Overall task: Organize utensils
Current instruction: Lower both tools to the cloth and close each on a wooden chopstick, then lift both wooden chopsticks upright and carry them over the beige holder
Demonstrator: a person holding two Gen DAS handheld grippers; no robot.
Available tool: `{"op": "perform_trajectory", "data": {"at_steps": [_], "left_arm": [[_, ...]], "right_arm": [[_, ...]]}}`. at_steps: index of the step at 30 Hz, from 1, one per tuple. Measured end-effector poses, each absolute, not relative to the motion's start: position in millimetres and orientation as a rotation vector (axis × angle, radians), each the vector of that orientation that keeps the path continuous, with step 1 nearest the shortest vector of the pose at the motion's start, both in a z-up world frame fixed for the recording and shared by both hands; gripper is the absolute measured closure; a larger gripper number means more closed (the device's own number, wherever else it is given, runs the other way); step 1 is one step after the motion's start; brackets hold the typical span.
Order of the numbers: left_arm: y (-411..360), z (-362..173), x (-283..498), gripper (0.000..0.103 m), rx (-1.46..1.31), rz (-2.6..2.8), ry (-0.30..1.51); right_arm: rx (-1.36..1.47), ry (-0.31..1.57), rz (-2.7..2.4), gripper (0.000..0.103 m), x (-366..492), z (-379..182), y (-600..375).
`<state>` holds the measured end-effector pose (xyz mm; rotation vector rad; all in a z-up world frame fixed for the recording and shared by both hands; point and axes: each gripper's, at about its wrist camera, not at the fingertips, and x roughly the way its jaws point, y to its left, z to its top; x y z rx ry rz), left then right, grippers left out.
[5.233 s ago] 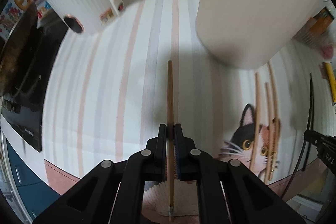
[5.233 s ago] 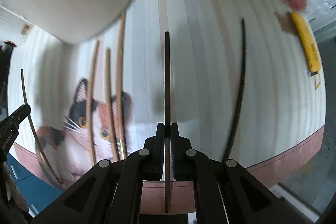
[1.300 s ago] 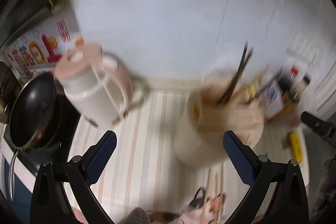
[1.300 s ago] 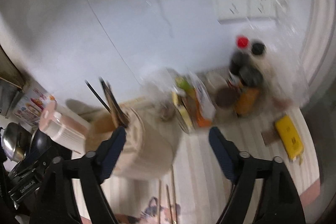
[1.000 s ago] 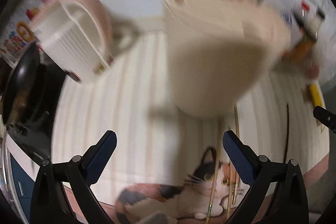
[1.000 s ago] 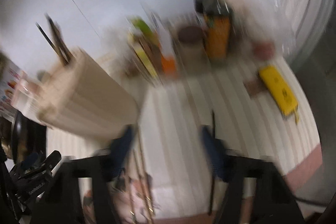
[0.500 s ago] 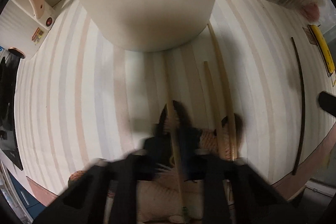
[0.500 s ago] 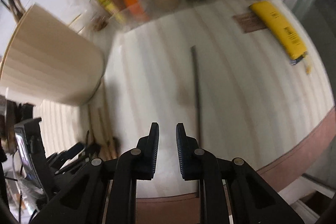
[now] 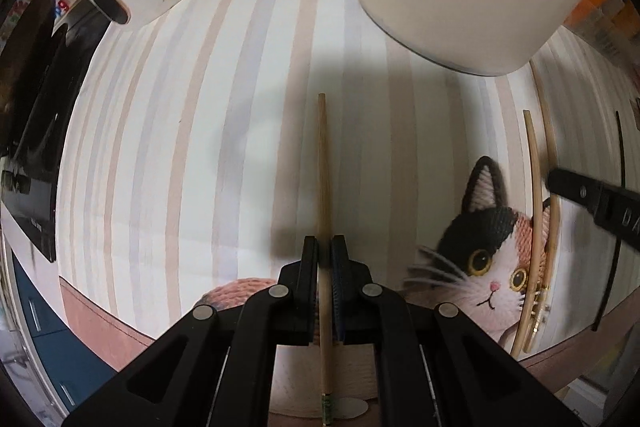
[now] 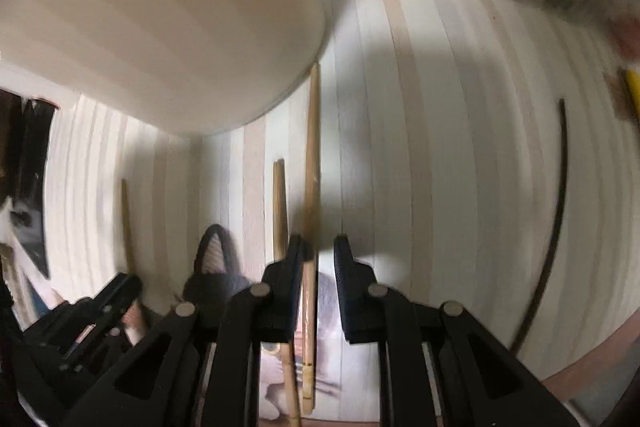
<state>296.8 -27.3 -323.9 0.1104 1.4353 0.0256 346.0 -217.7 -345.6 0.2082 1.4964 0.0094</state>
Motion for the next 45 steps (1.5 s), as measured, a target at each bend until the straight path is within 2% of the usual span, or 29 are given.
{"op": "perform_trajectory", "data": {"at_steps": [16,17,20,21,23,25,26,32,45], "left_arm": [[6,-326,290,0.098,0.066,0.016,1.449],[6,-324,290,0.098,0.068,0.013,1.446],[0,-326,284,0.098,0.075,0.011,1.444],[-3,-325,283,0.098,0.073,0.013,1.444],[-9,-323,285,0.098,0.068,0.014,1.445],[-16,-318,286,0.098,0.065,0.015,1.445],[-15,-318,287,0.098,0.061,0.015,1.446],[-15,-313,287,0.098,0.042,0.016,1.453],[-14,-316,289,0.098,0.055,0.023,1.457]], "right_arm": [[0.191,1.649,-0.033,0.095,261,-348,-267],[0.190,1.659,-0.032,0.092,262,-348,-268],[0.153,1.653,-0.039,0.063,276,-350,-268],[0.134,1.647,-0.043,0.062,278,-350,-266],[0.076,1.630,-0.054,0.063,281,-351,-260],[0.037,1.600,-0.071,0.079,288,-346,-252],[0.041,1.598,-0.079,0.096,292,-346,-247],[0.236,1.628,-0.114,0.096,311,-348,-262],[0.055,1.694,-0.102,0.095,332,-353,-211]]}}
